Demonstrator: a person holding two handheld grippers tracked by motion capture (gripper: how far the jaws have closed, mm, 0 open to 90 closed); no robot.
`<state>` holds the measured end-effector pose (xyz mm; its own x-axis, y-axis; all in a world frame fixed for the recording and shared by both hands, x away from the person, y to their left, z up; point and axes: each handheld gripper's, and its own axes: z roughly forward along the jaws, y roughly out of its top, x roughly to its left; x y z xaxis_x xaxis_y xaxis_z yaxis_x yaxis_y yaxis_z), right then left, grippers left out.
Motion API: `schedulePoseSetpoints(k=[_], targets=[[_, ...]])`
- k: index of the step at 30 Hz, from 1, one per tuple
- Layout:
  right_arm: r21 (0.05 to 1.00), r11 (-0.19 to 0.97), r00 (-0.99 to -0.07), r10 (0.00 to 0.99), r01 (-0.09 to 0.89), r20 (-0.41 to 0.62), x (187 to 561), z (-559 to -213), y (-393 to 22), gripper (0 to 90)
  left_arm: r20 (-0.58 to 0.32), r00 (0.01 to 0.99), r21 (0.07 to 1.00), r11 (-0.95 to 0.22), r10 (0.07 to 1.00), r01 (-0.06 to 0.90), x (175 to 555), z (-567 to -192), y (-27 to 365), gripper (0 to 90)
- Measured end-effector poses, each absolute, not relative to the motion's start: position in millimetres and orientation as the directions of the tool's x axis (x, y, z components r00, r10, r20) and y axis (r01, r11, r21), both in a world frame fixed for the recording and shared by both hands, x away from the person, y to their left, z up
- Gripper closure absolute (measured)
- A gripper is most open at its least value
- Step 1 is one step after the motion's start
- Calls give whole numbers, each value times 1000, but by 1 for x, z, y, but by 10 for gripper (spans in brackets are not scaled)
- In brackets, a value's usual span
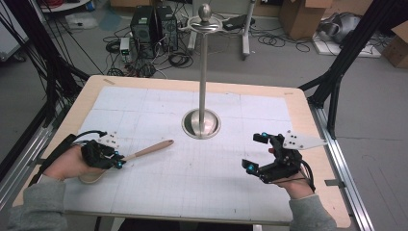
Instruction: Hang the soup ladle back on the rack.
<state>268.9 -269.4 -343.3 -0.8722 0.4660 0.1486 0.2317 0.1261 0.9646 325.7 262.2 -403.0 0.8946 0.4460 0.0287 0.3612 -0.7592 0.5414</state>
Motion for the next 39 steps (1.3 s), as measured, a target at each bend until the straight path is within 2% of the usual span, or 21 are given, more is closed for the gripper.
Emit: schedulePoseSetpoints(k=[9, 16, 20, 29, 39], targets=[[964, 133, -877, 457, 231, 147, 271, -344, -266, 4, 46, 880, 633, -695, 472, 340, 315, -380, 263, 775], [964, 126, -876, 457, 235, 154, 272, -343, -266, 4, 65, 864, 663, -668, 500, 336, 309, -367, 261, 775], [965, 121, -877, 455, 231, 152, 273, -343, -265, 4, 113, 836, 686, -651, 537, 326, 305, -356, 263, 775], [967, 117, -876, 458, 228, 151, 273, -343, -265, 4, 81, 817, 729, -594, 570, 342, 304, -341, 259, 775], [966, 112, -877, 454, 233, 159, 274, -342, -266, 4, 68, 789, 766, -539, 611, 352, 310, -304, 246, 775]])
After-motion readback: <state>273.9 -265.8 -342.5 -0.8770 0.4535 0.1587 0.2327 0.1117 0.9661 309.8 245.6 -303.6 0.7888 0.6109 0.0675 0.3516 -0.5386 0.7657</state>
